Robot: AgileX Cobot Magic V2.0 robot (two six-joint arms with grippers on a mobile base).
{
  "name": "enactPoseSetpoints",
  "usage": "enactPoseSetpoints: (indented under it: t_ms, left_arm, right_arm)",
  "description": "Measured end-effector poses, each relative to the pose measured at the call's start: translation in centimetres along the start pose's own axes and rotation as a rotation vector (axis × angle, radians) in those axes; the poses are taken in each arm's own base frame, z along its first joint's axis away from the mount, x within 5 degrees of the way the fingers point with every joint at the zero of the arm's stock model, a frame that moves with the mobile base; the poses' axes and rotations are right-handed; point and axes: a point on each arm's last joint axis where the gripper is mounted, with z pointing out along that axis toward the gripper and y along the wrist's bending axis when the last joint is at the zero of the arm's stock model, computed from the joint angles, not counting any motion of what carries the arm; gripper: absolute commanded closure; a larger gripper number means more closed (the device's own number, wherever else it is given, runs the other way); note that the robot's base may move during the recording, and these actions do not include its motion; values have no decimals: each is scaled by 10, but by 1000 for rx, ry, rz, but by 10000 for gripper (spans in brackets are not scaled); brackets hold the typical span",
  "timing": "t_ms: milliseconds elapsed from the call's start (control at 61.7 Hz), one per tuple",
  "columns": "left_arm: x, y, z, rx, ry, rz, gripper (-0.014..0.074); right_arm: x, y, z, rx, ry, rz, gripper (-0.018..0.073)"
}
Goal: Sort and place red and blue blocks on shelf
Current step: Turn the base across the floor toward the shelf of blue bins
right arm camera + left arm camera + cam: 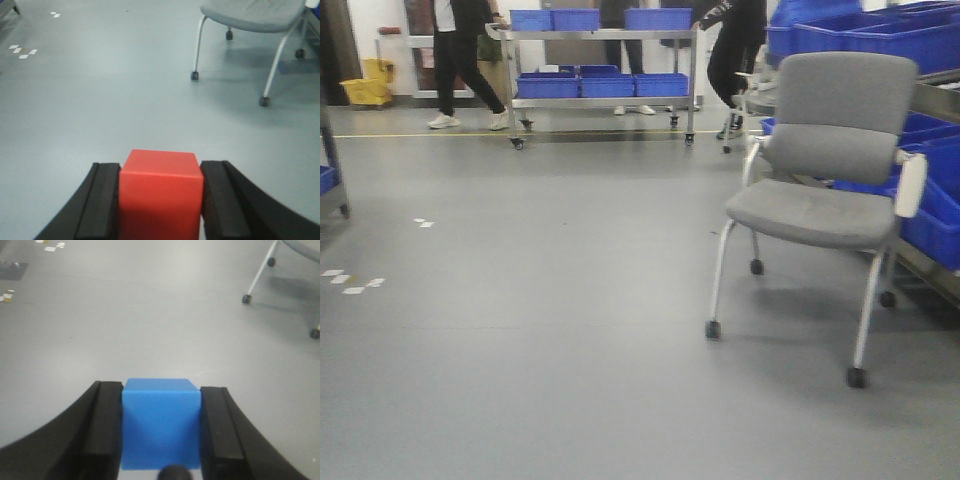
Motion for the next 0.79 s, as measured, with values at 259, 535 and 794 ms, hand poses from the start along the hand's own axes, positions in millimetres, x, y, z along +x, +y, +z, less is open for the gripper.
enactPoseSetpoints:
  t_ms: [259, 535, 794]
  left_arm:
    - [0, 0, 0, 0, 0, 0, 472]
    - [0, 0, 0, 0, 0, 0, 472]
    - [0, 0, 0, 0, 0, 0, 472]
  right_arm:
    - [0, 0, 0, 0, 0, 0, 510]
    - [0, 0, 0, 0, 0, 0, 510]
    - [0, 0, 0, 0, 0, 0, 510]
